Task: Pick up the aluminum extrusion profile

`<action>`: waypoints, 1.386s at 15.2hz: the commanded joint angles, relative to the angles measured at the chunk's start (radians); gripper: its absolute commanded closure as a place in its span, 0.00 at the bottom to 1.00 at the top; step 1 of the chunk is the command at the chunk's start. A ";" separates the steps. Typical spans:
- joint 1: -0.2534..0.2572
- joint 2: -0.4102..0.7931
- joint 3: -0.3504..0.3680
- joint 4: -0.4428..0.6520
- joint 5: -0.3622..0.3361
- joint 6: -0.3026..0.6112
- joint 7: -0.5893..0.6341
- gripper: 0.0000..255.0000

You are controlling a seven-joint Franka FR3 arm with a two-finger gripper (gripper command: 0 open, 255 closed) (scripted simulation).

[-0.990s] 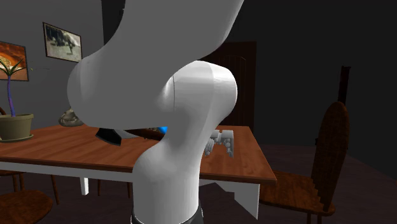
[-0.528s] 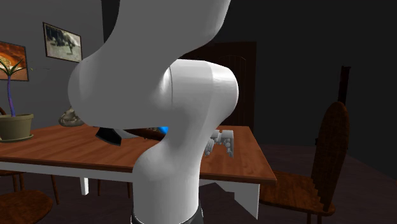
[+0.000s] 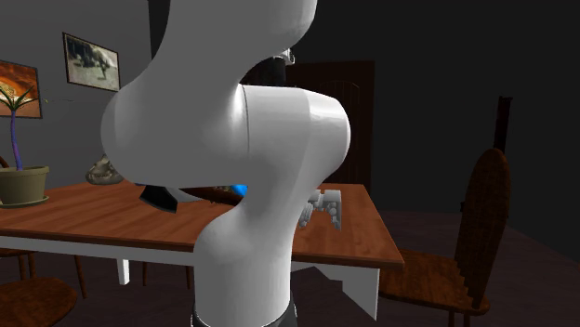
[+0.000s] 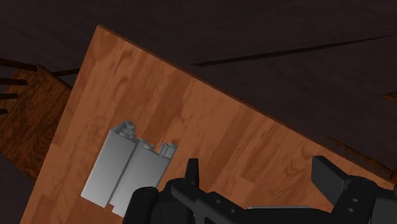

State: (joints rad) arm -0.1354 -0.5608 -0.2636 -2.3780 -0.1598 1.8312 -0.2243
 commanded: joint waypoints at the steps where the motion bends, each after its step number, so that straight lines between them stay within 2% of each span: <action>1: -0.011 0.049 -0.032 0.000 -0.004 0.045 -0.016 0.00; 6: -0.033 0.194 -0.120 0.025 0.004 0.150 -0.073 0.00; 11: -0.050 0.360 -0.204 0.076 0.050 0.245 -0.147 0.00; 16: -0.074 0.547 -0.270 0.151 0.142 0.320 -0.243 0.00; 21: -0.129 0.743 -0.297 0.251 0.267 0.365 -0.348 0.00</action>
State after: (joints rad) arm -0.2516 0.1466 -0.5558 -2.1446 0.0827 2.1875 -0.5501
